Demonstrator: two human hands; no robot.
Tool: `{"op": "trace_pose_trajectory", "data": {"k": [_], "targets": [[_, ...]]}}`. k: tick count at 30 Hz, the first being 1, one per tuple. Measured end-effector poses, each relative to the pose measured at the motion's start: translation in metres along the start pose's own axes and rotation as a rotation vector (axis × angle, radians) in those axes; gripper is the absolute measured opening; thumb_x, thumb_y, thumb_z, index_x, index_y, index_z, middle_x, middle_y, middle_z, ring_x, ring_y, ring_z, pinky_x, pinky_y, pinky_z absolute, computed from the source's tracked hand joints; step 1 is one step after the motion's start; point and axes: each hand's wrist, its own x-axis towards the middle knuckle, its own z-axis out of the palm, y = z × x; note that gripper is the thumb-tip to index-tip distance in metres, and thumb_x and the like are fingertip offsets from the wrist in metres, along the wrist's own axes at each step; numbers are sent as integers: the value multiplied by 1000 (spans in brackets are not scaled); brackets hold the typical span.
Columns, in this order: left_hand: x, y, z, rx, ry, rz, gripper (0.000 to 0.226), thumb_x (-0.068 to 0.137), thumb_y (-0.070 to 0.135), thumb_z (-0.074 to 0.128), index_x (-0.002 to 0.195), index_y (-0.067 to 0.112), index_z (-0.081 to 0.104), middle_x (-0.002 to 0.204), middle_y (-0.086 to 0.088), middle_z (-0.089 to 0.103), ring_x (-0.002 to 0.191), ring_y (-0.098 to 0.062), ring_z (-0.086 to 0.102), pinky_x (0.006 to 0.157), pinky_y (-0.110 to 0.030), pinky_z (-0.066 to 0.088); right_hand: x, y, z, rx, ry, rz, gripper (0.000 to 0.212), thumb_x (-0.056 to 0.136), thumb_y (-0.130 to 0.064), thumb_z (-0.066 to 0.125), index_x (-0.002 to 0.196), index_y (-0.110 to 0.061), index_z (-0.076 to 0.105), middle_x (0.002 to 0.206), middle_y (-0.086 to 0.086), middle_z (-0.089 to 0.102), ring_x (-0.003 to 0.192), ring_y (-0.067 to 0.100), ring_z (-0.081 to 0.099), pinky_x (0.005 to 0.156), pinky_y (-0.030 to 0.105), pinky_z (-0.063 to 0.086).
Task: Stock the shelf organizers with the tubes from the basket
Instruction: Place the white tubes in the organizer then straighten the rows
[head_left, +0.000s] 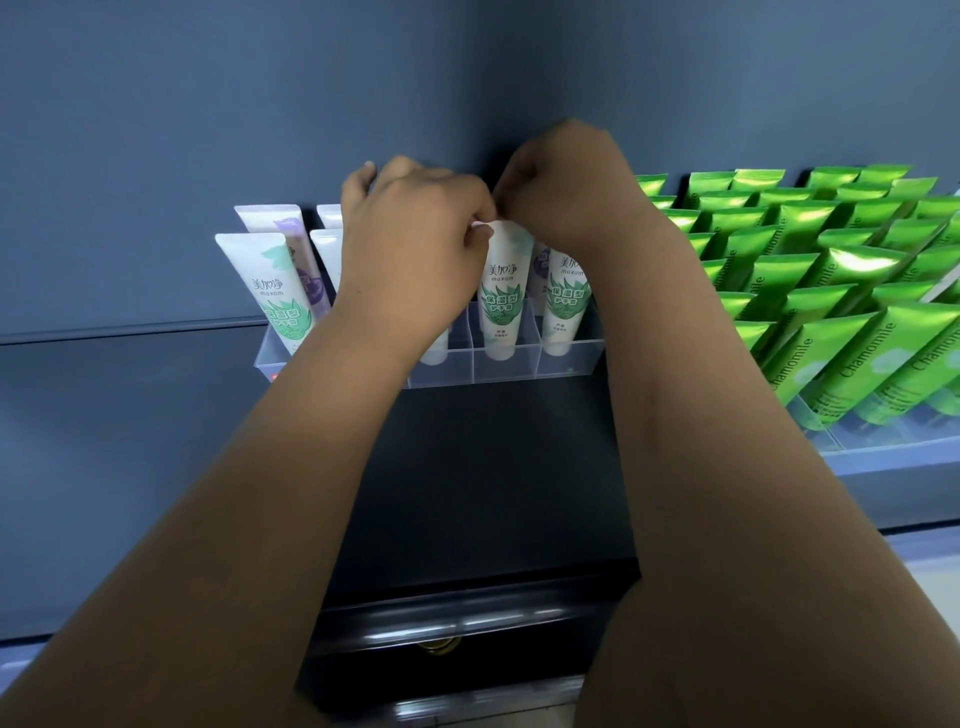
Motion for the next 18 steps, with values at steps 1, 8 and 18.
{"op": "trace_pose_trajectory", "data": {"k": [1,8,18], "targets": [[0,0,0,-6,-1,-4,24,87,22,54,96,29,75,93,7,71,109,-26,57,113,-49,30,0,0,-1,13,9,-11,27,72,-27,56,86,-29,80,92,-3,76,90,21,69,82,38,59],[0,1,0,0,-9,-8,21,86,21,55,93,27,74,90,6,71,105,-28,57,108,-48,34,10,6,-18,-105,157,-50,26,82,-18,49,80,-1,69,81,18,67,76,34,64,60,34,50],[-1,10,-3,39,15,95,17,86,23,58,96,23,72,93,4,69,103,-30,58,104,-51,39,24,32,-28,-285,32,126,16,90,-15,54,83,-7,66,70,7,53,76,29,54,65,28,37]]}}
